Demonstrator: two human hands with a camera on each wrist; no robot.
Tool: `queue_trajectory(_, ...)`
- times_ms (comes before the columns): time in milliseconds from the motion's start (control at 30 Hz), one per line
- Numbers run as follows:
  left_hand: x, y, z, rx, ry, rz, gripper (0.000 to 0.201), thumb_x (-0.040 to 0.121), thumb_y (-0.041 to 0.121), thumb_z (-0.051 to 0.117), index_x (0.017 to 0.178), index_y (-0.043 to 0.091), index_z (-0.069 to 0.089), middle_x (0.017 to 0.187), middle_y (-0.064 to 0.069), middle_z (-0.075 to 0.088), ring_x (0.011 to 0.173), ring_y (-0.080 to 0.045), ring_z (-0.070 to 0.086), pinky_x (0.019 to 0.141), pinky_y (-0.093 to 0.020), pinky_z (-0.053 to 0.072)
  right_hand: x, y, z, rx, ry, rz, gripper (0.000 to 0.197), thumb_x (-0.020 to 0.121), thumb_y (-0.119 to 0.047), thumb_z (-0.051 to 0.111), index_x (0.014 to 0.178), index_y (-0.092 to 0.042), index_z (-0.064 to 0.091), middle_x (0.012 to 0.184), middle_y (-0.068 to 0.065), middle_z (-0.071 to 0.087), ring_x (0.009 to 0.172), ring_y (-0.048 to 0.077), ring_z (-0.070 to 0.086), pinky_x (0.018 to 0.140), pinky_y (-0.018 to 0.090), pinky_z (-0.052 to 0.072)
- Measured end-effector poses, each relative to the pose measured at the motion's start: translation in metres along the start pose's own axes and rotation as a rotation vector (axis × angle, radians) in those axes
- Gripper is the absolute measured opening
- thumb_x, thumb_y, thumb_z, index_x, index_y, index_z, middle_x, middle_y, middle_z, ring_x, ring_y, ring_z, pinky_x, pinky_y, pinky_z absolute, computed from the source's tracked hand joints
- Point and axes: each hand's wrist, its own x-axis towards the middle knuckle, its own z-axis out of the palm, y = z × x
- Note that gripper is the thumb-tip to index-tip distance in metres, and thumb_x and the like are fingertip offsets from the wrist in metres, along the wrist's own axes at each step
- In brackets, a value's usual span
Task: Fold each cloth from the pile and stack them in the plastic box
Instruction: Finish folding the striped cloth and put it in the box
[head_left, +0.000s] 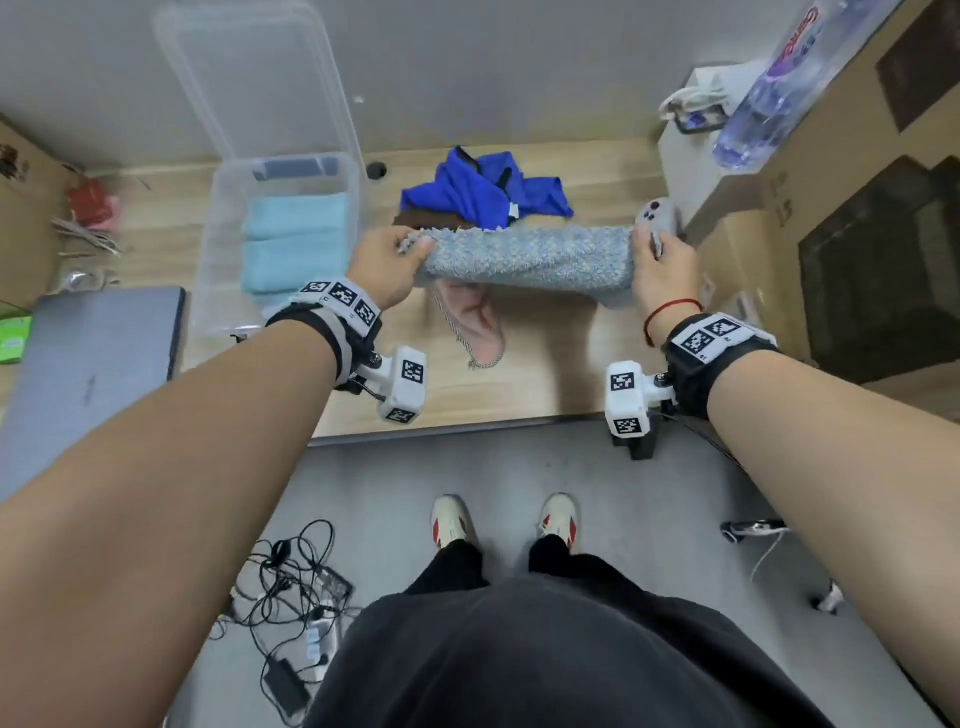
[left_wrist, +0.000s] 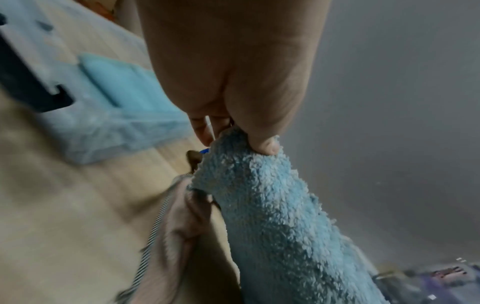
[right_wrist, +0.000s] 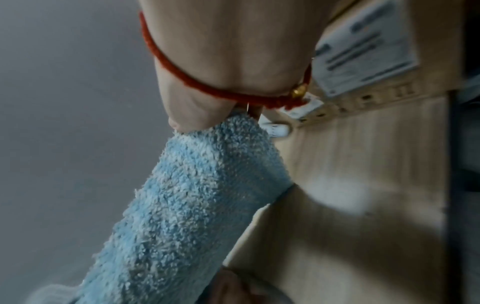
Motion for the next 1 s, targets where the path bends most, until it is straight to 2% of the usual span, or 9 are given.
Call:
queue_trajectory(100,-0.021,-0.036,0.032,0.051,-0.139,-0.091,0.029,0.097,0.027,0.053,0.077,0.008,0.060,0.065,-0.004,0.053,0.061,-0.013,0.044,0.060,-0.028,0.038,-0.022,0.052,0.024,-0.054,-0.108,0.097,0.038,0.099,-0.041,0.043,0.076,-0.013,0.054,0.071,0.005,0.052,0.068,0.020,0.048,0.063,0.029,0.037)
queue_trajectory(200,-0.039,-0.076,0.061,0.143,-0.297,-0.135,0.037,0.095,0.033,0.052,0.078,0.001,0.062,0.073,-0.017,0.061,0.068,-0.023,0.051,0.066,-0.037,0.042,-0.043,0.098,0.042,-0.173,-0.188,0.168,0.048,0.098,-0.043,0.042,0.076,-0.004,0.057,0.073,0.014,0.055,0.072,0.028,0.053,0.068,0.037,0.043)
queue_trajectory(333,-0.059,-0.105,0.080,0.232,-0.403,-0.185,0.034,0.098,0.034,0.050,0.074,0.011,0.056,0.072,-0.005,0.055,0.071,-0.022,0.050,0.070,-0.029,0.036,-0.064,0.124,0.053,-0.185,-0.270,0.181,0.046,0.098,-0.040,0.043,0.071,-0.004,0.052,0.060,0.008,0.044,0.066,0.026,0.045,0.062,0.035,0.032)
queue_trajectory(433,-0.058,-0.108,0.084,0.221,-0.406,-0.193,0.035,0.098,0.034,0.050,0.071,0.012,0.053,0.070,-0.006,0.054,0.069,-0.023,0.049,0.069,-0.029,0.038,-0.065,0.124,0.056,-0.193,-0.277,0.160,0.044,0.099,-0.037,0.044,0.069,-0.006,0.048,0.056,0.004,0.037,0.064,0.025,0.042,0.060,0.033,0.029)
queue_trajectory(600,-0.033,-0.092,0.079,0.172,-0.291,-0.190,0.038,0.096,0.035,0.051,0.068,0.010,0.052,0.066,-0.005,0.053,0.066,-0.023,0.047,0.063,-0.029,0.033,-0.046,0.113,0.057,-0.148,-0.226,0.133,0.036,0.100,-0.033,0.043,0.082,-0.003,0.052,0.077,0.017,0.053,0.072,0.025,0.048,0.064,0.035,0.035)
queue_trajectory(733,-0.001,-0.085,0.077,0.139,-0.205,-0.159,0.041,0.093,0.041,0.055,0.083,0.002,0.066,0.079,-0.016,0.067,0.075,-0.033,0.062,0.067,-0.036,0.047,-0.021,0.103,0.058,-0.178,-0.190,0.122,0.031,0.100,-0.029,0.046,0.104,-0.002,0.058,0.096,0.019,0.064,0.087,0.031,0.058,0.073,0.034,0.042)
queue_trajectory(867,0.030,-0.080,0.081,0.220,-0.169,-0.142,0.037,0.093,0.039,0.057,0.089,0.004,0.068,0.079,-0.011,0.064,0.075,-0.028,0.058,0.064,-0.030,0.040,0.001,0.104,0.066,-0.223,-0.183,0.148,0.027,0.099,-0.027,0.048,0.110,-0.005,0.059,0.103,0.016,0.065,0.096,0.032,0.060,0.075,0.030,0.042)
queue_trajectory(933,0.044,-0.082,0.087,0.264,-0.173,-0.133,0.033,0.094,0.037,0.057,0.098,0.007,0.069,0.089,-0.012,0.067,0.083,-0.030,0.060,0.069,-0.030,0.042,0.010,0.107,0.071,-0.261,-0.197,0.175,0.026,0.098,-0.026,0.049,0.112,-0.007,0.059,0.107,0.014,0.066,0.099,0.030,0.060,0.075,0.026,0.039)
queue_trajectory(1000,0.054,-0.085,0.092,0.286,-0.171,-0.153,0.033,0.093,0.037,0.057,0.107,0.010,0.069,0.103,-0.012,0.069,0.095,-0.031,0.062,0.080,-0.034,0.047,0.017,0.111,0.077,-0.276,-0.208,0.202,0.025,0.097,-0.025,0.050,0.112,-0.008,0.061,0.109,0.013,0.066,0.100,0.029,0.060,0.077,0.026,0.041)
